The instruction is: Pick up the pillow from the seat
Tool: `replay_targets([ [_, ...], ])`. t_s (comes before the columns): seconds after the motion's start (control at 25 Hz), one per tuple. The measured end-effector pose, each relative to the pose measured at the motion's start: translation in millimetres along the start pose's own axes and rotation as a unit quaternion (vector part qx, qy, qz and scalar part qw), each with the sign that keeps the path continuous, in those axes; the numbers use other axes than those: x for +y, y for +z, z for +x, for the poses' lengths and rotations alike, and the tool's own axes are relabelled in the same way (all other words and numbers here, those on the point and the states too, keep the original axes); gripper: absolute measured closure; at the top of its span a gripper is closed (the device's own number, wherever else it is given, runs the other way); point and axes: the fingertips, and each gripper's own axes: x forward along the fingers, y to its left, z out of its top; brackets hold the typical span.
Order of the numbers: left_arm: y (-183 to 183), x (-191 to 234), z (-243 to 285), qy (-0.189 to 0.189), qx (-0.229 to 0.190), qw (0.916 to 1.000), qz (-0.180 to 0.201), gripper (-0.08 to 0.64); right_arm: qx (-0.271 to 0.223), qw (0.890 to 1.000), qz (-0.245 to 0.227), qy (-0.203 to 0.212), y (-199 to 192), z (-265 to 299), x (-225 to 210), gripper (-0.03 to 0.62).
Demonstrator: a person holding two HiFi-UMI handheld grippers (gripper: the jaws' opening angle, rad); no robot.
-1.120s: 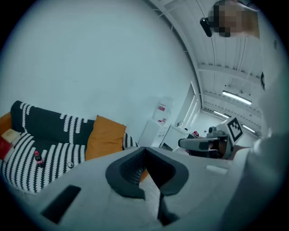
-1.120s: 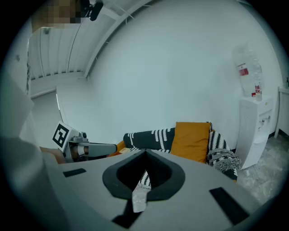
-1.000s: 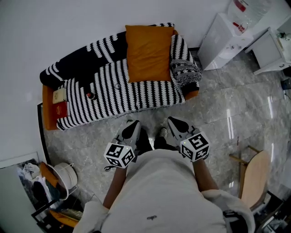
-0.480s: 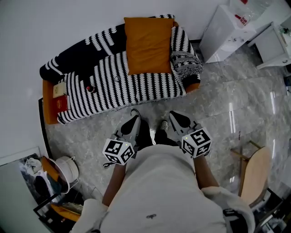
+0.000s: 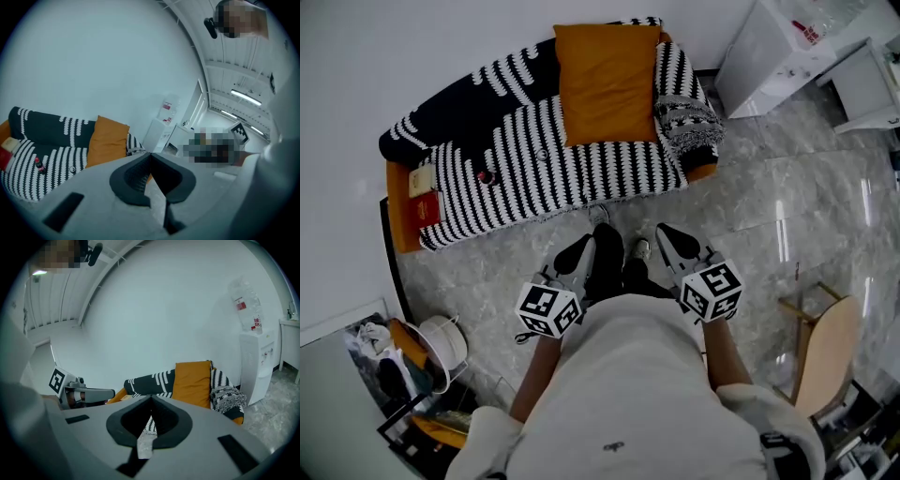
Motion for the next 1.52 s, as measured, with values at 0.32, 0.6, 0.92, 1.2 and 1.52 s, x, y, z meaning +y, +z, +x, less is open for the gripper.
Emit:
replay_targets([
  [0.32, 29, 34, 29, -0.014, -0.007, 0.9998, -0.011, 0.547, 0.005, 1.000, 0.001, -0.023, 24, 28, -18, 0.586],
  [0.6, 68, 75, 55, -0.029, -0.014, 0.9994, -0.009, 0.548, 0.005, 0.999, -0.008, -0.036, 63, 74, -24, 0.586],
  [0.92, 104, 119, 69, -0.064, -0.016, 0.9978, 0.000, 0.548, -0.002, 0.999, -0.027, -0.036, 98, 127, -9, 0.586],
  [1.2, 110, 167, 79, -0.085, -0.002, 0.9964, -0.005, 0.546, 0.005, 0.998, -0.023, -0.062, 103, 167, -1, 0.586],
  [1.52, 106, 207, 87, -0.081, 0.033, 0.9961, -0.010, 0.546, 0.036, 0.996, -0.018, -0.076, 96, 183, -2, 0.584],
])
